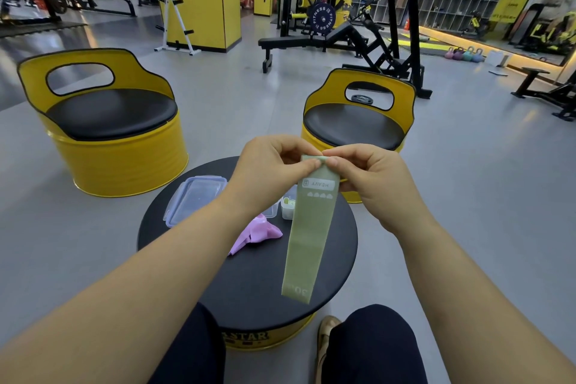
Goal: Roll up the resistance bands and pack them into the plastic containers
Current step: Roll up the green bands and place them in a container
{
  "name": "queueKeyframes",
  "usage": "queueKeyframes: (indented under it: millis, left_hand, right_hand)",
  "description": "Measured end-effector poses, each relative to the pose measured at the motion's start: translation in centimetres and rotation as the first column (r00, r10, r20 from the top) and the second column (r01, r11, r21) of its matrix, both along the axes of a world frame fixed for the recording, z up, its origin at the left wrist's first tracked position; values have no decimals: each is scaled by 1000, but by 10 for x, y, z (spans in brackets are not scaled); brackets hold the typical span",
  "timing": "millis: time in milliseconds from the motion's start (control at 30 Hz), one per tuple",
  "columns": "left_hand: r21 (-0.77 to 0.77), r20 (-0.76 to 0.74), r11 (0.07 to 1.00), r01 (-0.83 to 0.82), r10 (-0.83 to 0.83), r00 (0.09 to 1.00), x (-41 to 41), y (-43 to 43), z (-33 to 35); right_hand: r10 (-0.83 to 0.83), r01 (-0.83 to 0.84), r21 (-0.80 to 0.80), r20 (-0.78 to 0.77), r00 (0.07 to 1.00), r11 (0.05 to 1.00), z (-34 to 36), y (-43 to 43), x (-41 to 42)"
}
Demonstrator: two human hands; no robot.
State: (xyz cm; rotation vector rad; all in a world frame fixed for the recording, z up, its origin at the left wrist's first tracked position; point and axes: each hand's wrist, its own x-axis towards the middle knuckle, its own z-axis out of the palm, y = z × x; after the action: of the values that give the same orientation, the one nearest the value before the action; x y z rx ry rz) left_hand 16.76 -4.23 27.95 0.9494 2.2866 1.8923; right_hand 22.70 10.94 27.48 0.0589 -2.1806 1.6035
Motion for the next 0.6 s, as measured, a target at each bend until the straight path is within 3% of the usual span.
queueKeyframes:
  millis: [233, 600]
  left_hand:
    - [13, 37, 999, 32, -32, 999, 0, -2, 0]
    - [69, 228, 985, 157, -169, 959, 0, -6, 2]
  right_hand:
    - [17, -17, 0, -18, 1000, 1000, 3, -1, 3]
    - [138, -120, -195, 80, 987, 973, 6, 3, 6]
